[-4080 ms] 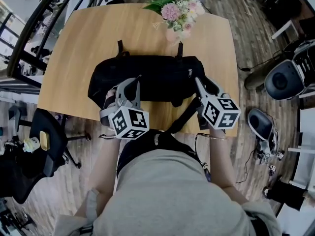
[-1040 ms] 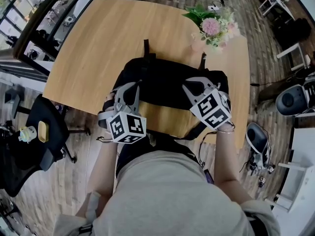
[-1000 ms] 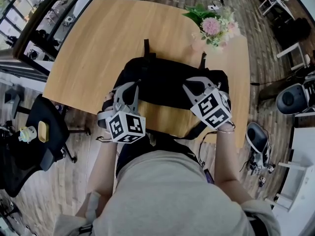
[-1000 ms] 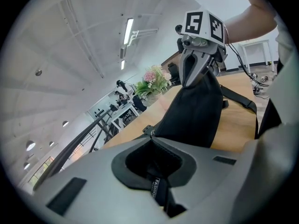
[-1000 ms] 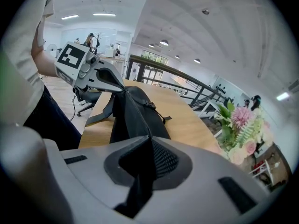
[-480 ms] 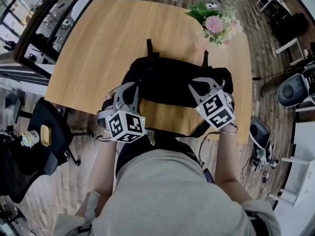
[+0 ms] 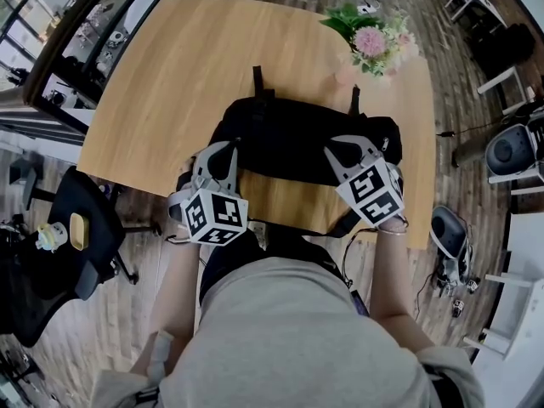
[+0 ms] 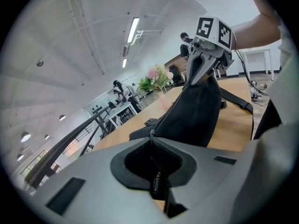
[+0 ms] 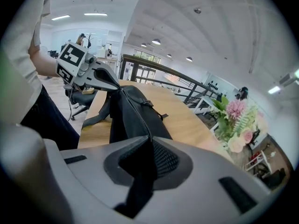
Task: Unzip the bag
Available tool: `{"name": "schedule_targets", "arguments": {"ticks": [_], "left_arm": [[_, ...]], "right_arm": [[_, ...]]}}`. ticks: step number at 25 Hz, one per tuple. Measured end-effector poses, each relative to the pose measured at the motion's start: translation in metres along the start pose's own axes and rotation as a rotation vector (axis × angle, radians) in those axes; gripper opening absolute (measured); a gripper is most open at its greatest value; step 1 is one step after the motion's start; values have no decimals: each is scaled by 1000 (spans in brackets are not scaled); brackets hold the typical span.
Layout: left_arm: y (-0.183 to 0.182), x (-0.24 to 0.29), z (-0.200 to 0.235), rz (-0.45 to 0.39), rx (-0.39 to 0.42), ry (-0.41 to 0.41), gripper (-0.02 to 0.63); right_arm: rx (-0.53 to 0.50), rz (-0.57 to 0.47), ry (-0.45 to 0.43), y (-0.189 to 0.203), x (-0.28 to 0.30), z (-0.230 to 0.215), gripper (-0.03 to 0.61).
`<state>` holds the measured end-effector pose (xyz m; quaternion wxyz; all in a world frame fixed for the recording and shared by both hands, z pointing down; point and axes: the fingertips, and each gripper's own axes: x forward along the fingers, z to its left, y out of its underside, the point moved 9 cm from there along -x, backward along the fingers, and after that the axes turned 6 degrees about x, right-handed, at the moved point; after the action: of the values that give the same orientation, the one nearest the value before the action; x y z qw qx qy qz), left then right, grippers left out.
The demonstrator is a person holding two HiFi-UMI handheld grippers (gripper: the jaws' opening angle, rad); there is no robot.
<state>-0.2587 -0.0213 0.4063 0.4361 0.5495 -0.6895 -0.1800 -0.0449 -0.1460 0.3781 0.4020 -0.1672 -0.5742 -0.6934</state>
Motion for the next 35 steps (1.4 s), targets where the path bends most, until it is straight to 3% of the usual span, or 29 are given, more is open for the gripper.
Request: {"name": "schedule_targets", "arguments": {"ticks": [6, 8, 11, 15, 22, 25, 30, 35], "left_arm": [[0, 1, -7, 52, -48, 26, 25], [-3, 0, -6, 44, -99, 28, 29], [-11, 0, -3, 18, -224, 41, 141], [-32, -3, -7, -46, -402, 59, 144], [-62, 1, -11, -197, -685, 211, 143], [-70, 1, -7, -231, -707, 234, 128], [-81, -2, -8, -276, -738, 246, 80], [-94, 0, -18, -267, -723, 282, 49]], "right_arm": [[41, -22, 50, 1, 2, 3, 53], [74, -37, 56, 2, 1, 1, 65], [149, -90, 61, 0, -4, -3, 95], [302, -185, 45, -1, -13, 0, 115], [503, -353, 20, -6, -35, 0, 118], [581, -411, -5, -6, -44, -1, 107], [604, -440, -49, -11, -57, 10, 106], [674, -478, -72, -8, -62, 21, 68]]}}
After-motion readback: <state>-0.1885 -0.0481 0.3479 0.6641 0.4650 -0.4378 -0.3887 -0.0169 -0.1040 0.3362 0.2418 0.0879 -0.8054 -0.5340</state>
